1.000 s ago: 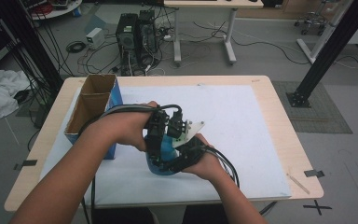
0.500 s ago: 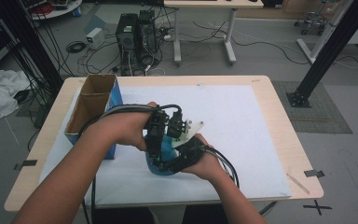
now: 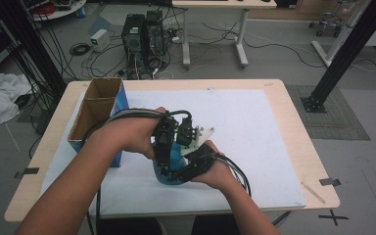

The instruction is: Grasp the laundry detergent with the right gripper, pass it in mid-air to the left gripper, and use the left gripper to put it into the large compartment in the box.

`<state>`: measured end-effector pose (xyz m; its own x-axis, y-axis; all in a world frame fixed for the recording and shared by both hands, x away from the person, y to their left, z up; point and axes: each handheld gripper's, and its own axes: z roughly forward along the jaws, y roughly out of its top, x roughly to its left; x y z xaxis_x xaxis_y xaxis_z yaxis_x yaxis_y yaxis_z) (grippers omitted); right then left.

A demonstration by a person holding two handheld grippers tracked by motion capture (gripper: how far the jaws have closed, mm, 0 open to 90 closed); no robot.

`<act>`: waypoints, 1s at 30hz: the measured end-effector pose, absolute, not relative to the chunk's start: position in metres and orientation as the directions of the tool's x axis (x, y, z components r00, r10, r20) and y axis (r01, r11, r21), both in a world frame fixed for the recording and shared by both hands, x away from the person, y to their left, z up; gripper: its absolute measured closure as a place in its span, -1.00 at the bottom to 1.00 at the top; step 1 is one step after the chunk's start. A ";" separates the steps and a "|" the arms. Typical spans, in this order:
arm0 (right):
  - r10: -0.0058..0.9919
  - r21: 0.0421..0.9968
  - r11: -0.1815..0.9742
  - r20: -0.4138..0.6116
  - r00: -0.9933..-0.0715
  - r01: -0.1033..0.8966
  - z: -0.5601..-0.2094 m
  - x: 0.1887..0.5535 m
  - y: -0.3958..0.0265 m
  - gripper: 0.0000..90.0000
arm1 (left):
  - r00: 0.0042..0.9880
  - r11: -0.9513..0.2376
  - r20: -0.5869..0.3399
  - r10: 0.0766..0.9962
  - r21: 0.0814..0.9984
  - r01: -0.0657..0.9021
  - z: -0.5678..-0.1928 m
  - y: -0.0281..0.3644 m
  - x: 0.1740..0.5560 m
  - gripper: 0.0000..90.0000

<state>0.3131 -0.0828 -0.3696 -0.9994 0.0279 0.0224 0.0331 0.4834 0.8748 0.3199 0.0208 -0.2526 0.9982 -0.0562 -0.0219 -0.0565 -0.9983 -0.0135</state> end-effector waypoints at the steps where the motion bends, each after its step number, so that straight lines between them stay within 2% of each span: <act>1: 0.029 0.875 0.483 0.022 -0.999 0.033 -0.369 0.313 -0.083 -0.01 | 0.999 -0.999 -0.018 -0.051 -0.006 -0.052 -0.253 0.021 0.320 -0.14; 3: 0.034 0.875 0.482 0.022 -0.999 0.036 -0.369 0.312 -0.084 -0.03 | 0.999 -0.999 -0.022 -0.049 -0.006 -0.049 -0.252 0.020 0.320 -0.14; 8: 0.057 0.877 0.479 0.017 -0.998 0.043 -0.367 0.311 -0.088 -0.27 | 0.999 -0.999 -0.019 -0.044 -0.002 -0.044 -0.249 0.021 0.322 -0.14; 14: 0.079 0.873 0.485 0.009 -0.997 0.047 -0.365 0.311 -0.096 -0.35 | 1.000 -1.000 -0.018 -0.022 0.000 -0.022 -0.245 0.026 0.325 -0.14; 16: 0.096 0.869 0.494 -0.008 -0.995 0.041 -0.362 0.311 -0.103 -0.47 | 1.000 -1.000 -0.016 -0.008 0.006 -0.008 -0.241 0.029 0.326 -0.14; 30: 0.158 0.827 0.559 -0.036 -0.987 0.059 -0.340 0.316 -0.132 -0.50 | 0.996 -0.996 0.002 0.085 0.004 0.085 -0.223 0.042 0.332 -0.14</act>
